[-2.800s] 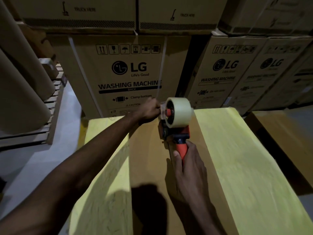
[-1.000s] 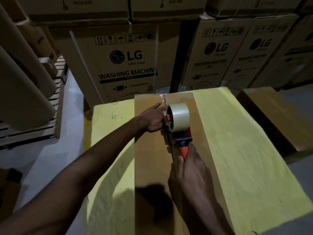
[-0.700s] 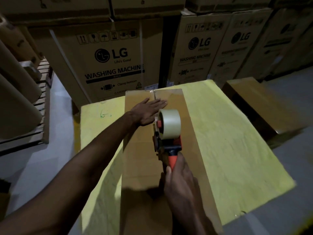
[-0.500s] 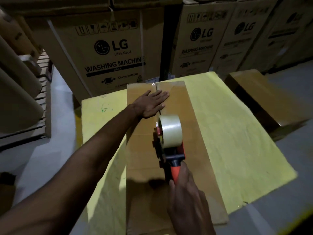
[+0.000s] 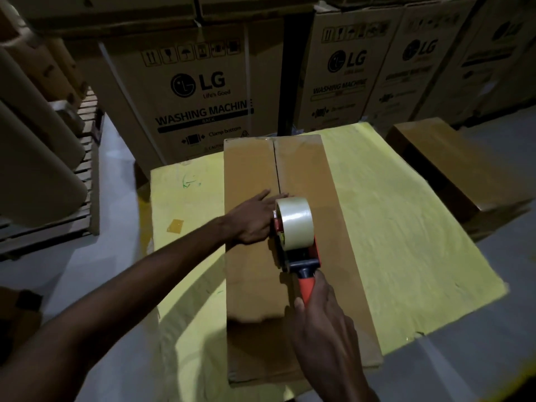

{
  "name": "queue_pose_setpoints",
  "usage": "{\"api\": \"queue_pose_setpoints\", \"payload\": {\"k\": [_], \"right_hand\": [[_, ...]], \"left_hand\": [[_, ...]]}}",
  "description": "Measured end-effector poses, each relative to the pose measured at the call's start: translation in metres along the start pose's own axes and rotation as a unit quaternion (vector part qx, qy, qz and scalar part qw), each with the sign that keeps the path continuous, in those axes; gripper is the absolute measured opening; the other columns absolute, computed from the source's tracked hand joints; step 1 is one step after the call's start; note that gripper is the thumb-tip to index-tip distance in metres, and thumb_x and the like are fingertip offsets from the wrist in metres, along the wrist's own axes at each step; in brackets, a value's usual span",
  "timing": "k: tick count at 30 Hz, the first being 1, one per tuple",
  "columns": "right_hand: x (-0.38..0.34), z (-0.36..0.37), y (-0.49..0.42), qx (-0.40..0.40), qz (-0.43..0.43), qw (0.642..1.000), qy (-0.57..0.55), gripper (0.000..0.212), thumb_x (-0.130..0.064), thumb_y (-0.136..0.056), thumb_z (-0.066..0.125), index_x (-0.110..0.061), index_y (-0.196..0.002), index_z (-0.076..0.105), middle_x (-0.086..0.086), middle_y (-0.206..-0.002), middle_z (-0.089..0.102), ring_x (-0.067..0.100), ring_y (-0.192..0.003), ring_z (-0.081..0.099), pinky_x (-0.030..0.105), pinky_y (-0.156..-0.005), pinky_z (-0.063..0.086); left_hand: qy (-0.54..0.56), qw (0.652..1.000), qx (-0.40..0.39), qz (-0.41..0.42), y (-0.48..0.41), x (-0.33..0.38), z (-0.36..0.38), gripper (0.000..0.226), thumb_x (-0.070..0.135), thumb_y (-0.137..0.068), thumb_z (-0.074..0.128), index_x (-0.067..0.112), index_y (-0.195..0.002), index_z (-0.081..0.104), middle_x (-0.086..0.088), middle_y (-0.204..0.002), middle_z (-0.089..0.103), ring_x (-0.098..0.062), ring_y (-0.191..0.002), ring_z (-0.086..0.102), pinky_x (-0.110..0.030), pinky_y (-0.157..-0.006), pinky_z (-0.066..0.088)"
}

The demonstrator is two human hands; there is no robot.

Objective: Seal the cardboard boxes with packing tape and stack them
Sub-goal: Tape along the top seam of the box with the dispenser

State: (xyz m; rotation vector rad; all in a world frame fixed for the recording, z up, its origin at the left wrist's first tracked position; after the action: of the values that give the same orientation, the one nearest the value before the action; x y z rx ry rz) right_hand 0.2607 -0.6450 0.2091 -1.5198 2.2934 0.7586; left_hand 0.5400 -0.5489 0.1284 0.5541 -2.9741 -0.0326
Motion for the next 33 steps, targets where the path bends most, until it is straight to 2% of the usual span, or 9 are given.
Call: {"api": "queue_pose_setpoints", "payload": {"k": [2, 6, 11, 17, 20, 22, 27, 30, 33], "right_hand": [[0.002, 0.001, 0.001, -0.002, -0.011, 1.0, -0.003, 0.065, -0.042, -0.109, 0.029, -0.02, -0.161, -0.003, 0.001, -0.165, 0.025, 0.024, -0.136, 0.048, 0.036, -0.104, 0.042], [0.007, -0.002, -0.001, 0.01, -0.005, 1.0, -0.013, 0.061, -0.041, -0.109, 0.032, -0.021, -0.161, 0.006, 0.001, -0.159, 0.034, 0.027, -0.131, 0.051, 0.038, -0.1, 0.041], [0.007, 0.007, 0.002, 0.021, -0.018, 0.999, -0.017, 0.059, -0.037, -0.109, 0.032, -0.016, -0.159, 0.012, 0.005, -0.154, 0.038, 0.03, -0.125, 0.053, 0.041, -0.097, 0.042], [0.01, 0.021, 0.016, 0.035, -0.013, 0.999, -0.003, 0.059, -0.034, -0.108, 0.035, -0.014, -0.159, 0.012, 0.008, -0.145, 0.044, 0.033, -0.116, 0.059, 0.042, -0.091, 0.047], [0.01, 0.031, 0.034, 0.042, -0.012, 0.999, 0.018, 0.06, -0.036, -0.108, 0.033, -0.015, -0.159, 0.009, 0.006, -0.147, 0.045, 0.029, -0.116, 0.061, 0.042, -0.092, 0.05], [0.009, 0.036, 0.047, 0.035, -0.006, 0.999, 0.023, 0.062, -0.038, -0.108, 0.03, -0.016, -0.16, 0.005, 0.005, -0.154, 0.04, 0.028, -0.121, 0.06, 0.041, -0.096, 0.05], [0.002, 0.052, 0.084, 0.019, 0.039, 0.998, 0.049, 0.064, -0.04, -0.11, 0.027, -0.019, -0.161, -0.005, 0.0, -0.163, 0.027, 0.022, -0.131, 0.054, 0.032, -0.097, 0.046], [-0.004, 0.064, 0.099, 0.024, 0.076, 0.995, 0.061, 0.067, -0.043, -0.109, 0.029, -0.022, -0.161, -0.008, -0.001, -0.164, 0.026, 0.023, -0.13, 0.054, 0.033, -0.097, 0.045], [-0.003, 0.073, 0.1, 0.038, 0.086, 0.995, 0.023, 0.065, -0.043, -0.108, 0.031, -0.023, -0.161, -0.001, 0.0, -0.163, 0.031, 0.024, -0.131, 0.053, 0.034, -0.095, 0.045]], "left_hand": [[0.0, 1.0, 0.019, 0.021, 0.018, 0.017, 0.009, 0.056, 0.032, -0.099, 0.039, 0.015, -0.152, 0.048, -0.013, -0.157, 0.047, -0.025, -0.15, 0.034, -0.051, -0.128, 0.0], [-0.006, 0.999, 0.029, -0.015, 0.032, 0.034, 0.019, 0.051, 0.028, -0.103, 0.042, 0.02, -0.154, 0.044, -0.006, -0.162, 0.042, -0.019, -0.154, 0.025, -0.048, -0.128, -0.004], [-0.013, 0.999, 0.037, -0.032, 0.035, 0.037, 0.018, 0.052, 0.026, -0.101, 0.047, 0.018, -0.152, 0.047, -0.007, -0.157, 0.048, -0.02, -0.151, 0.03, -0.046, -0.127, -0.004], [-0.021, 0.998, 0.047, -0.031, 0.042, 0.047, 0.014, 0.044, 0.022, -0.089, 0.044, 0.013, -0.126, 0.066, -0.011, -0.142, 0.062, -0.024, -0.143, 0.042, -0.053, -0.128, 0.011], [-0.036, 0.999, 0.026, -0.03, 0.044, 0.041, 0.022, 0.045, 0.027, -0.1, 0.039, 0.019, -0.14, 0.057, -0.005, -0.152, 0.054, -0.021, -0.151, 0.032, -0.053, -0.128, 0.01], [-0.035, 0.999, 0.014, -0.036, 0.047, 0.039, 0.024, 0.052, 0.035, -0.106, 0.026, 0.022, -0.151, 0.048, -0.002, -0.161, 0.044, -0.021, -0.158, 0.02, -0.052, -0.128, 0.007], [-0.03, 0.999, 0.004, -0.036, 0.055, 0.042, 0.025, 0.07, 0.05, -0.101, -0.004, 0.031, -0.166, 0.016, 0.011, -0.172, 0.011, -0.017, -0.16, 0.002, -0.049, -0.129, 0.001], [-0.038, 0.999, 0.002, -0.034, 0.058, 0.045, 0.027, 0.07, 0.051, -0.101, -0.007, 0.031, -0.166, 0.009, 0.01, -0.172, 0.008, -0.017, -0.16, 0.001, -0.05, -0.129, 0.001], [-0.045, 0.999, 0.009, -0.026, 0.061, 0.049, 0.029, 0.064, 0.048, -0.106, 0.004, 0.027, -0.166, 0.013, 0.007, -0.173, 0.01, -0.017, -0.16, 0.002, -0.053, -0.128, 0.005]]}}
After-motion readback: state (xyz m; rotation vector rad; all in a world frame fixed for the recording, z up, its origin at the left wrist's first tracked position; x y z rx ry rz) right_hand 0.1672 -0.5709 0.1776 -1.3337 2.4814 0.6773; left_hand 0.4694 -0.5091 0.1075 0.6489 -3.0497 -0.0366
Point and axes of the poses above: each hand's wrist, its own y-axis away from the middle knuckle, its own z-axis out of the palm, x = y × z, the point moved 1 cm from there along -y, towards the middle knuckle
